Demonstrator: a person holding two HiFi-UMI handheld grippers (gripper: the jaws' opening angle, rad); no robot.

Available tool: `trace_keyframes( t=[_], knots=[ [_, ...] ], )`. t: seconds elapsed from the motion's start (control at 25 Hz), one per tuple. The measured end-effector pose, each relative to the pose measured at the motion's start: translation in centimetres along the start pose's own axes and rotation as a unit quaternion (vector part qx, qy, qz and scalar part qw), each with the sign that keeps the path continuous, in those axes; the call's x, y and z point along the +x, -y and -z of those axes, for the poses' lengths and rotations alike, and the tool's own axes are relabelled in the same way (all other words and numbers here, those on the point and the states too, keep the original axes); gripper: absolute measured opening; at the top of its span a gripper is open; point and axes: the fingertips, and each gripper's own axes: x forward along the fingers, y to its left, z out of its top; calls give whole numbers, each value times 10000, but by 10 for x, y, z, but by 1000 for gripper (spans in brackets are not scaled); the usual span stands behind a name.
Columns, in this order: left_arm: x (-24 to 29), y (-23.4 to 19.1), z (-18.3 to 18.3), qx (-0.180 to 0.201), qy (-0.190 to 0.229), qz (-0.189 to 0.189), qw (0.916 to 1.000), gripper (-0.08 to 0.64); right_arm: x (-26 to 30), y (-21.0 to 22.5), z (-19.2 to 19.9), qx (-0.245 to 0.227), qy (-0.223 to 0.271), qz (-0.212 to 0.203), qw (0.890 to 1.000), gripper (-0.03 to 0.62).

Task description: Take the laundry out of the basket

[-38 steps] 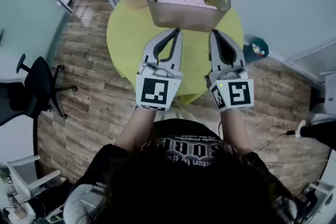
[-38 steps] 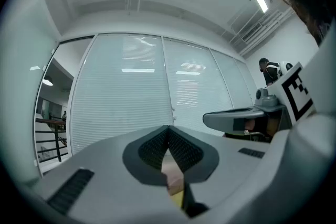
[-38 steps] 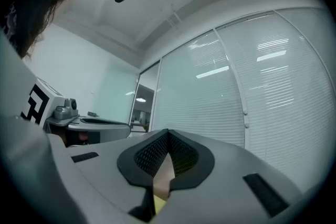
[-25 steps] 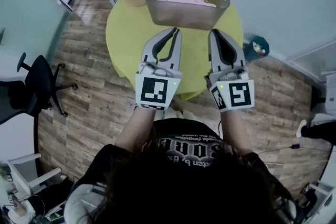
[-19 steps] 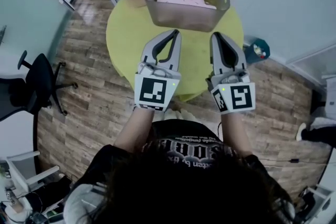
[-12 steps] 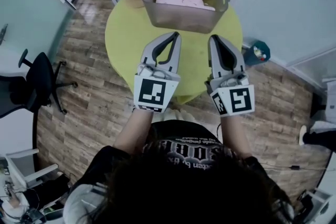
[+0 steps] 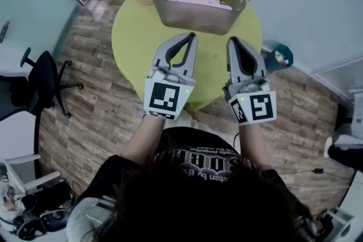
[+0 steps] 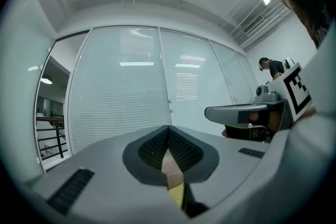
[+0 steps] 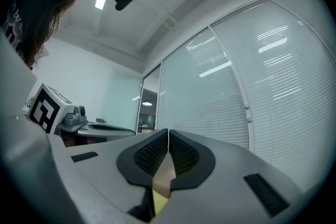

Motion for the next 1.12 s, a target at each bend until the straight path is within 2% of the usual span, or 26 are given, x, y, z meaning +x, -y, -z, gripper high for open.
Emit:
trace_keyframes(
  t=[0.52, 1.12],
  knots=[
    [42, -33, 13, -94, -50, 297, 9995, 0, 46, 14, 18, 9, -147, 162, 9998, 29],
    [85, -81, 21, -69, 13, 726, 9973, 0, 105, 35, 31, -12, -202, 769, 9968, 29]
  ],
)
